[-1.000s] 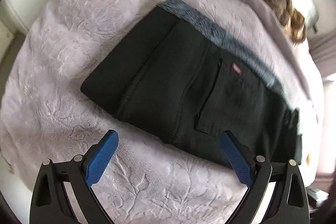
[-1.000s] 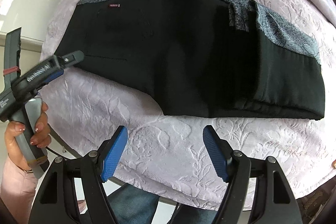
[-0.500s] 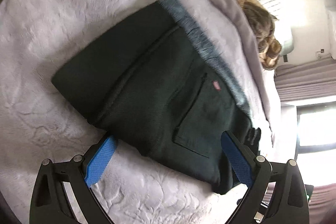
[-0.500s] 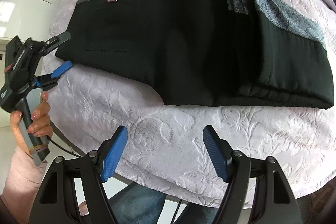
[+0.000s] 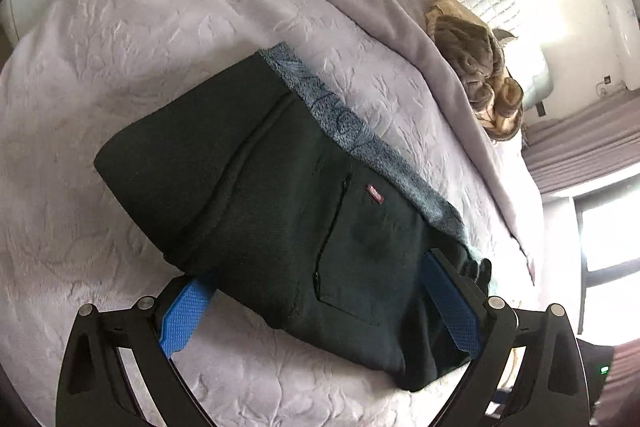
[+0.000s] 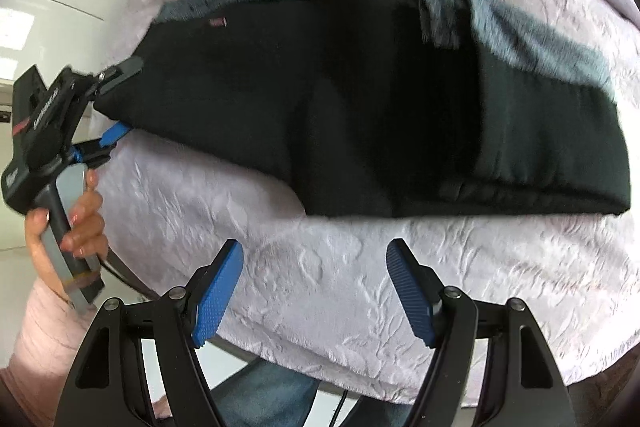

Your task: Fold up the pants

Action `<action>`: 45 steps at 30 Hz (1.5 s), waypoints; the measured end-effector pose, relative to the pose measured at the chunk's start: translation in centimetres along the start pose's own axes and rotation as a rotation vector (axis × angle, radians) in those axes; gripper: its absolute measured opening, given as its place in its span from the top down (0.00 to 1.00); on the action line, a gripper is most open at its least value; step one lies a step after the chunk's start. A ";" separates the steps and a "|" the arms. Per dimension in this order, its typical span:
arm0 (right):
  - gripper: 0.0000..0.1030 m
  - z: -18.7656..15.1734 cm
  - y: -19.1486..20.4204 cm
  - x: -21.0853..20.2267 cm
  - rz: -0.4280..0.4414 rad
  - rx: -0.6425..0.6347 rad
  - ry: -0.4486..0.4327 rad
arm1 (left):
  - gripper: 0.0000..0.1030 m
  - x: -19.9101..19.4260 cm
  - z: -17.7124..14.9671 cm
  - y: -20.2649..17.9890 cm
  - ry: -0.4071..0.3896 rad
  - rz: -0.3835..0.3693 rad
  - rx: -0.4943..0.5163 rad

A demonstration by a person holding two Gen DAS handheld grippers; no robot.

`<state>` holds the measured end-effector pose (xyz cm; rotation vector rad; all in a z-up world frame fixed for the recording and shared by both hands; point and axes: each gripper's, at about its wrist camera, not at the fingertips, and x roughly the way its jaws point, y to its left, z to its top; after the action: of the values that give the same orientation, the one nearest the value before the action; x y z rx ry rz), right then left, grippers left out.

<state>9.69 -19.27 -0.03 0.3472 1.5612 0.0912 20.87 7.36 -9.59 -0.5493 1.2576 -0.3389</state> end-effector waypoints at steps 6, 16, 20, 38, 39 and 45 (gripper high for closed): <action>0.25 3.0 -0.6 -2.4 -0.025 -0.022 -0.088 | 0.20 3.1 0.3 2.1 0.044 0.162 -0.075; 0.25 11.7 1.8 -6.1 0.025 -0.111 -0.176 | 0.60 2.5 -1.9 -5.2 -0.108 0.501 0.369; 0.25 15.7 6.5 -5.2 0.104 -0.200 -0.072 | 0.60 3.3 -3.3 -7.0 -0.149 0.622 0.527; 0.23 20.2 25.8 10.8 -0.022 -0.552 0.510 | 0.60 3.2 -5.0 -7.8 -0.192 0.670 0.633; 0.26 19.9 25.8 11.2 -0.037 -0.554 0.526 | 0.60 3.2 -5.1 -8.0 -0.189 0.670 0.638; 0.81 19.3 23.5 8.0 0.059 -0.529 0.446 | 0.60 1.9 -5.9 -11.5 -0.219 0.678 0.735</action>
<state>32.68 2.08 -1.80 -0.0540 1.8889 0.6514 16.40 -4.30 -5.80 0.4585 0.9455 -0.1378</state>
